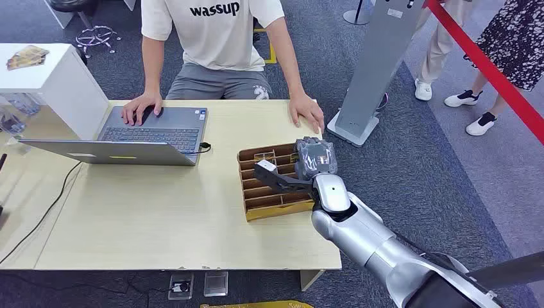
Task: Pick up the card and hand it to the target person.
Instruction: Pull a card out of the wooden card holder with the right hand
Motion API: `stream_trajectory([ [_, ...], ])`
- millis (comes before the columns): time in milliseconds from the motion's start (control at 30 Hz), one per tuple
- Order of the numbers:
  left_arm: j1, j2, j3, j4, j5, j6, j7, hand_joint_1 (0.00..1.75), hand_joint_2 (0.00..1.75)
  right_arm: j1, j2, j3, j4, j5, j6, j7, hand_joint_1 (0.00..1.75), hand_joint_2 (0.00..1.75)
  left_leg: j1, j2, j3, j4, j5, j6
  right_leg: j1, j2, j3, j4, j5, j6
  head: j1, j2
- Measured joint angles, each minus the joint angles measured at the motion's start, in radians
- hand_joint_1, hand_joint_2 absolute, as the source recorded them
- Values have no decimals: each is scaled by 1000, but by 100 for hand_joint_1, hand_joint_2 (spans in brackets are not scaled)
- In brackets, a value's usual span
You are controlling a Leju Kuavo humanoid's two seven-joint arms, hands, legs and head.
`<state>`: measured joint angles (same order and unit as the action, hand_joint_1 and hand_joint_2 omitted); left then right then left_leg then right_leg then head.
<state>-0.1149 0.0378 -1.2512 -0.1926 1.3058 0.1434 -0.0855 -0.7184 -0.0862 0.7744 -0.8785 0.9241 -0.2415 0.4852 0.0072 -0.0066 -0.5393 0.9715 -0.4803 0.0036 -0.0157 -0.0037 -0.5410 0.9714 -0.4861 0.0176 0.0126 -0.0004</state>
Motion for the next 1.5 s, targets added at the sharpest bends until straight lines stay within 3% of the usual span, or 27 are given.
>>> stream_trajectory([
  [233, 0, 1, 0, 0, 0, 0, 0, 0, 0, 0, 0, 1, 2, -3, 0, 0, 74, 175, 0, 0, 0, 0, 0, 0, 0, 0, 0, 0, 0, 0, 0, 0],
  [533, 0, 2, 0, 0, 0, 0, 0, 0, 0, -2, 0, 10, 2, -16, -1, 3, 110, 175, 0, 0, 0, 0, 0, 0, 0, 0, 0, 0, 0, 0, 0, 0],
  [833, 1, 2, 0, 0, 0, 0, 0, 0, 0, -2, 0, 13, 4, -21, -4, 2, 96, 175, 0, 0, 0, 0, 0, 0, 0, 0, 0, 0, 0, 0, 0, 0],
  [1033, 1, 2, 0, 0, 0, 0, 0, 0, 0, -2, 0, 14, 8, -30, -7, -4, 109, 175, 0, 0, 0, 0, 0, 0, 0, 0, 0, 0, 0, 0, 0, 0],
  [1233, 1, 2, 0, 0, 0, 0, -1, 0, 0, -3, 0, 15, 14, -33, -16, -15, 147, 175, 0, 0, 0, 0, 0, 0, 0, 0, 0, 0, 0, 0, 0, 0],
  [1500, 1, 2, 0, 0, -7, -3, -34, 0, 0, -8, 0, 15, 23, -39, -23, -21, 162, 175, 0, 0, 0, 0, 0, 0, 0, 0, 0, 0, 0, 0, 0, 0],
])
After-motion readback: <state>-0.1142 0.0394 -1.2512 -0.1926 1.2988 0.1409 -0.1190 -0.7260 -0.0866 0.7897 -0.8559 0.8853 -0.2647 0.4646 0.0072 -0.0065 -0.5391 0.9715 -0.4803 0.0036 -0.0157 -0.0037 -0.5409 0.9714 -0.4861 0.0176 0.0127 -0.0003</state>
